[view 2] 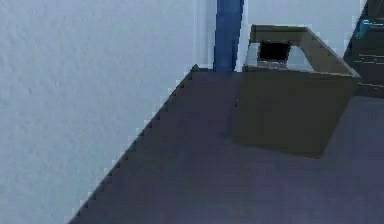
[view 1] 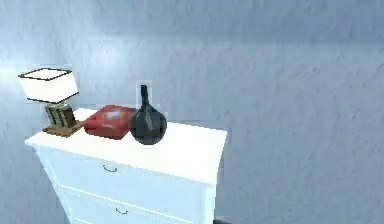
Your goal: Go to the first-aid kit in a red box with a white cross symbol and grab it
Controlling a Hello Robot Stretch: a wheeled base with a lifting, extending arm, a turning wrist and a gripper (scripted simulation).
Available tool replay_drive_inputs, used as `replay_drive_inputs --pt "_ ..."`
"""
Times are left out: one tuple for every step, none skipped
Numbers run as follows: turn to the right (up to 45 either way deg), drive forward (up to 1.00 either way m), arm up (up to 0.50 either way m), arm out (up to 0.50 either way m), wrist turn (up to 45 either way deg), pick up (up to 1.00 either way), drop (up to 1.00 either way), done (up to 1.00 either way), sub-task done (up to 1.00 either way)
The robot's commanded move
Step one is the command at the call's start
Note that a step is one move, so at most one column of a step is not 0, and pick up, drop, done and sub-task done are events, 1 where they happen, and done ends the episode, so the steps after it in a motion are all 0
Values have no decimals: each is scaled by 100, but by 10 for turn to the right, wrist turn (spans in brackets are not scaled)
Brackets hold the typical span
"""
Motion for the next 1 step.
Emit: replay_drive_inputs --pt "390 0 0 0 0 0 0 0 0"
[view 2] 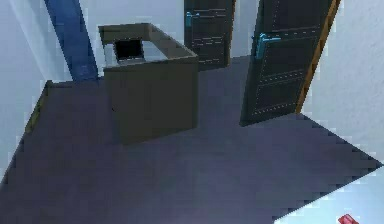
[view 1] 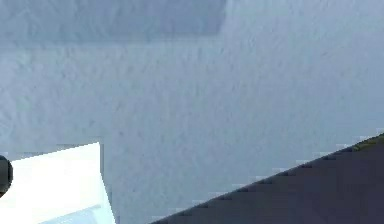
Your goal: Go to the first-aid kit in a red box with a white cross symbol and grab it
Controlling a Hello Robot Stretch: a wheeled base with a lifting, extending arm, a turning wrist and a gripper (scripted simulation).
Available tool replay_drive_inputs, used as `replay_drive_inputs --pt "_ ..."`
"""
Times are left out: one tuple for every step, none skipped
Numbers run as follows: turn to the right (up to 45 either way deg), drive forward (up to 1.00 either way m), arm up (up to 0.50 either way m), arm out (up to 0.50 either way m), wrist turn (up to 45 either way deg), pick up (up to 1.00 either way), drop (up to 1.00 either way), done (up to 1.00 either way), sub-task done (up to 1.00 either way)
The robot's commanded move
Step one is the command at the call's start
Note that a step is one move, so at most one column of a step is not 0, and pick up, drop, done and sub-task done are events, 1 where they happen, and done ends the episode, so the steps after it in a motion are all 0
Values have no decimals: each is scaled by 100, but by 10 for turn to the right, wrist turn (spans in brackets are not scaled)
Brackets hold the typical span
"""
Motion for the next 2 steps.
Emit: replay_drive_inputs --pt "0 30 0 0 0 0 0 0 0" --pt "-450 0 0 0 0 0 0 0 0"
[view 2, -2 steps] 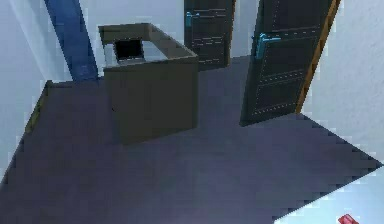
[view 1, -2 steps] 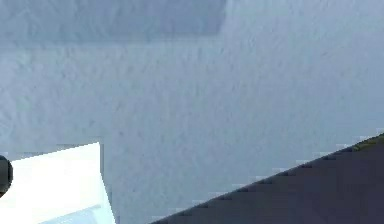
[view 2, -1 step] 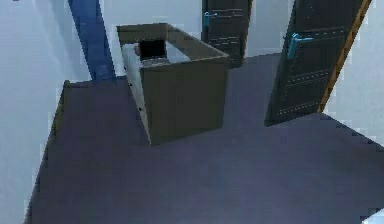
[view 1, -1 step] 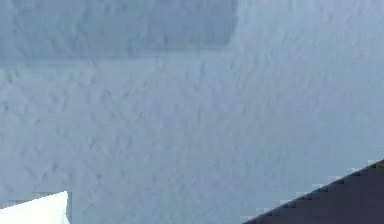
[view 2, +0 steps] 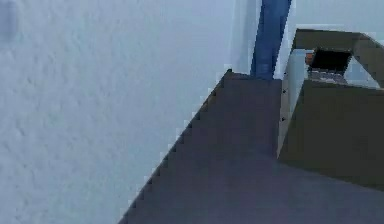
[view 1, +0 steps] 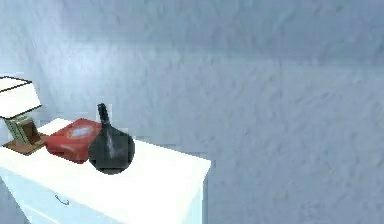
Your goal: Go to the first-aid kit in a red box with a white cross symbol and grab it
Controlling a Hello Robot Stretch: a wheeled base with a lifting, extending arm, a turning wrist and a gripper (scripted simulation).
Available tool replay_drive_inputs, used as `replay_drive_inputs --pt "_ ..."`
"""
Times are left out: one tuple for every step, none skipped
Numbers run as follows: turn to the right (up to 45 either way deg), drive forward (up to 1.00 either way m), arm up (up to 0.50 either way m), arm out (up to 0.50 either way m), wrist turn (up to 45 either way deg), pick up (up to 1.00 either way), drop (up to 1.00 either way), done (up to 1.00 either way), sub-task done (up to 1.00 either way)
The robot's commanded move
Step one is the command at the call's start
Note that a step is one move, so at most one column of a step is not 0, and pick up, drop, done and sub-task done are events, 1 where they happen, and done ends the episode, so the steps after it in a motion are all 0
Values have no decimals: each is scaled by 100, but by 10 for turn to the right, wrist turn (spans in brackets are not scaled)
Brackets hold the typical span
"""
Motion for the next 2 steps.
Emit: replay_drive_inputs --pt "-450 0 0 0 0 0 0 0 0" --pt "-450 0 0 0 0 0 0 0 0"
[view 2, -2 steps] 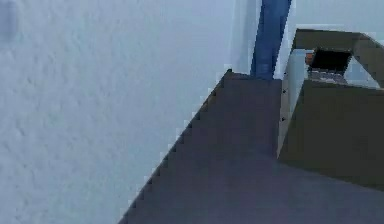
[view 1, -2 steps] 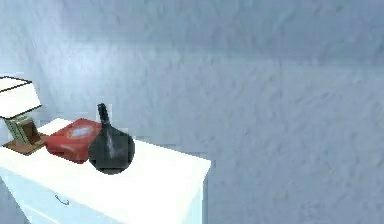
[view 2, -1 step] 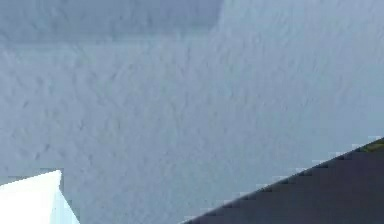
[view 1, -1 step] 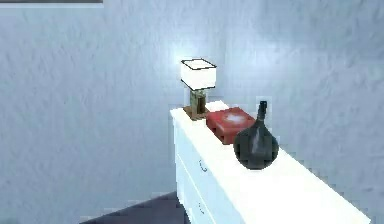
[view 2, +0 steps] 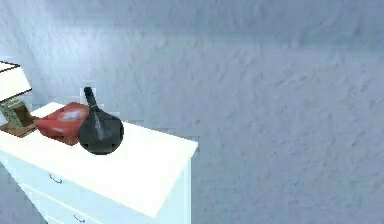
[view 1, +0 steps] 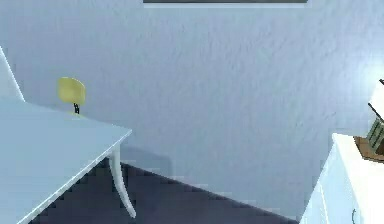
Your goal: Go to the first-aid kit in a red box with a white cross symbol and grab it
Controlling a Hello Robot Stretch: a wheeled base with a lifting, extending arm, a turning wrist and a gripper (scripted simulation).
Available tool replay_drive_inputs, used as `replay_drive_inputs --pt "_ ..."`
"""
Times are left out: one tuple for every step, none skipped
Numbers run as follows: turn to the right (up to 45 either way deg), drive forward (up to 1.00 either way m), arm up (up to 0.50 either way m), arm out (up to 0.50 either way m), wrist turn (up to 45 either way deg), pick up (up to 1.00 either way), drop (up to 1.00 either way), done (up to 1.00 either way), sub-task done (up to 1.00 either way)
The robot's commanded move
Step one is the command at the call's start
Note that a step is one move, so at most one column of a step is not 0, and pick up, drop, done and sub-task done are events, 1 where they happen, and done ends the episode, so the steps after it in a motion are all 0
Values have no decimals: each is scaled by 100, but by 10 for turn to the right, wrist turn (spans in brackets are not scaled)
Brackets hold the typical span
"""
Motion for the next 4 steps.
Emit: replay_drive_inputs --pt "-300 0 0 0 0 0 0 0 0" --pt "450 0 0 0 0 0 0 0 0" --pt "60 0 0 0 0 0 0 0 0" --pt "0 85 0 0 0 0 0 0 0"
